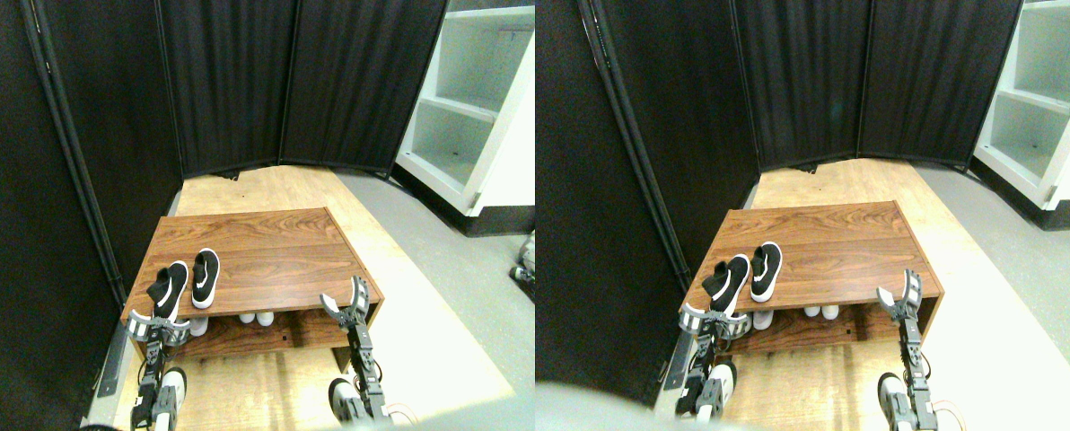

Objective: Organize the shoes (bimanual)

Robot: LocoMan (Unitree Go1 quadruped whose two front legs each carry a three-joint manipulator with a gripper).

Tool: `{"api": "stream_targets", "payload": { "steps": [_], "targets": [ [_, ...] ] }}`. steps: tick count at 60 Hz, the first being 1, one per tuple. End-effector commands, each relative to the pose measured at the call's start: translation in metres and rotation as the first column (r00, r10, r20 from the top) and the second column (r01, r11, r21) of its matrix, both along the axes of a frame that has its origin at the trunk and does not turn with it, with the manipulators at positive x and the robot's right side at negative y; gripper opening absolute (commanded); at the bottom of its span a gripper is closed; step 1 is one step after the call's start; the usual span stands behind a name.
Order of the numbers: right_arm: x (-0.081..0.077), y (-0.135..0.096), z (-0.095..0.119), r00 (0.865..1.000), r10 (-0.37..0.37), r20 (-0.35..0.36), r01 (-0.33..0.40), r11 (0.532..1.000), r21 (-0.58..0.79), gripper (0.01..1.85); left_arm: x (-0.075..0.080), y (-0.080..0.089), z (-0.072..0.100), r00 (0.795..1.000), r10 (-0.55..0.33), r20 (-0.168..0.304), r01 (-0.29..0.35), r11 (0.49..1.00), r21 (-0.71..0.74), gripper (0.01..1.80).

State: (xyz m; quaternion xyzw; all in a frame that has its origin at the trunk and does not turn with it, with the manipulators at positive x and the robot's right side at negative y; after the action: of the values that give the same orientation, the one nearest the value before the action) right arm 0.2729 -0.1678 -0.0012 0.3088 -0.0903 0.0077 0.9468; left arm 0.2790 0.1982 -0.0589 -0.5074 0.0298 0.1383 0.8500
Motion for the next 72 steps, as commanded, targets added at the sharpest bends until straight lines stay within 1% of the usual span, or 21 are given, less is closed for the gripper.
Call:
{"api": "stream_targets", "payload": {
  "steps": [1,5,11,19,25,29,35,40,42,47,49,50,55,56,58,59,61,63,67,69,72],
  "targets": [
    [-0.003,0.0,0.011,0.999,0.015,0.038,-0.016,1.0,0.013,0.67,0.01,-0.004,-0.002,1.0,-0.008,0.026,0.008,1.0,-0.015,1.5],
    [-0.005,0.001,0.012,0.999,0.011,0.03,-0.011,1.0,-0.003,0.67,0.015,-0.004,-0.007,1.0,-0.003,0.03,0.004,1.0,-0.026,1.51],
    [-0.005,0.0,0.012,0.999,0.024,0.04,-0.024,1.0,-0.002,0.66,0.022,-0.004,-0.012,1.0,-0.003,0.028,0.004,1.0,-0.021,1.5],
    [-0.006,-0.001,0.013,0.999,0.018,0.033,-0.018,1.0,-0.023,0.67,0.031,-0.002,-0.017,1.0,-0.021,0.019,0.021,0.999,-0.024,1.5],
    [-0.005,-0.001,0.013,0.999,0.022,0.035,-0.022,1.0,-0.021,0.68,0.033,-0.002,-0.017,0.999,-0.02,0.025,0.021,1.0,-0.024,1.49],
    [-0.005,-0.002,0.012,0.999,0.016,0.028,-0.016,1.0,-0.015,0.68,0.032,-0.002,-0.016,0.999,-0.017,0.031,0.017,0.999,-0.029,1.48],
    [-0.005,-0.003,0.012,1.0,0.008,0.019,-0.007,1.0,-0.022,0.69,0.025,-0.003,-0.013,0.999,-0.019,0.038,0.021,0.999,-0.049,1.46],
    [-0.005,-0.003,0.012,1.0,-0.007,0.013,0.007,1.0,-0.03,0.7,0.012,-0.005,-0.008,0.999,-0.014,0.048,0.016,0.999,-0.042,1.48],
    [-0.005,-0.003,0.012,1.0,-0.007,0.012,0.007,1.0,-0.029,0.71,0.011,-0.005,-0.007,0.999,-0.013,0.048,0.015,0.999,-0.04,1.48],
    [-0.005,-0.003,0.012,1.0,-0.01,0.008,0.01,1.0,-0.018,0.7,-0.003,-0.005,-0.003,0.998,-0.017,0.054,0.02,0.998,-0.052,1.41],
    [-0.004,-0.003,0.012,1.0,-0.011,0.009,0.011,1.0,-0.019,0.7,-0.005,-0.005,-0.003,0.998,-0.017,0.055,0.02,0.998,-0.053,1.41],
    [-0.004,-0.002,0.012,1.0,-0.005,0.017,0.005,1.0,-0.031,0.69,-0.012,-0.004,0.0,0.998,-0.015,0.058,0.018,0.998,-0.063,1.4],
    [-0.004,-0.001,0.011,1.0,0.009,0.014,-0.008,1.0,-0.013,0.69,-0.024,-0.002,0.006,0.998,-0.028,0.055,0.029,0.999,-0.023,1.43],
    [-0.003,-0.001,0.01,0.999,0.017,0.029,-0.016,1.0,-0.018,0.69,-0.027,-0.001,0.007,0.998,-0.026,0.055,0.027,0.999,-0.028,1.44],
    [-0.002,-0.001,0.009,0.999,0.026,0.032,-0.025,1.0,-0.013,0.68,-0.031,0.002,0.009,0.998,-0.024,0.055,0.026,0.999,-0.028,1.5],
    [-0.002,0.0,0.009,0.999,0.026,0.034,-0.026,1.0,-0.006,0.67,-0.033,0.004,0.01,0.998,-0.028,0.06,0.03,0.999,-0.022,1.49],
    [-0.002,0.0,0.008,0.999,0.024,0.038,-0.024,1.0,-0.001,0.67,-0.035,0.006,0.011,0.997,-0.032,0.067,0.033,0.999,-0.013,1.44],
    [-0.002,0.0,0.008,0.999,0.022,0.036,-0.022,1.0,0.002,0.67,-0.036,0.009,0.013,0.997,-0.021,0.073,0.021,1.0,0.001,1.41],
    [-0.002,0.0,0.008,0.999,0.016,0.028,-0.017,1.0,0.003,0.68,-0.038,0.021,0.018,0.995,-0.025,0.099,0.02,0.998,0.055,1.29],
    [-0.002,0.0,0.007,0.999,0.015,0.035,-0.015,1.0,0.004,0.68,-0.038,0.029,0.023,0.992,-0.008,0.122,-0.004,0.995,0.099,1.2],
    [-0.002,0.0,0.007,0.999,0.014,0.039,-0.014,1.0,-0.001,0.68,-0.038,0.036,0.026,0.991,-0.006,0.136,-0.011,0.993,0.12,1.12]
  ]
}}
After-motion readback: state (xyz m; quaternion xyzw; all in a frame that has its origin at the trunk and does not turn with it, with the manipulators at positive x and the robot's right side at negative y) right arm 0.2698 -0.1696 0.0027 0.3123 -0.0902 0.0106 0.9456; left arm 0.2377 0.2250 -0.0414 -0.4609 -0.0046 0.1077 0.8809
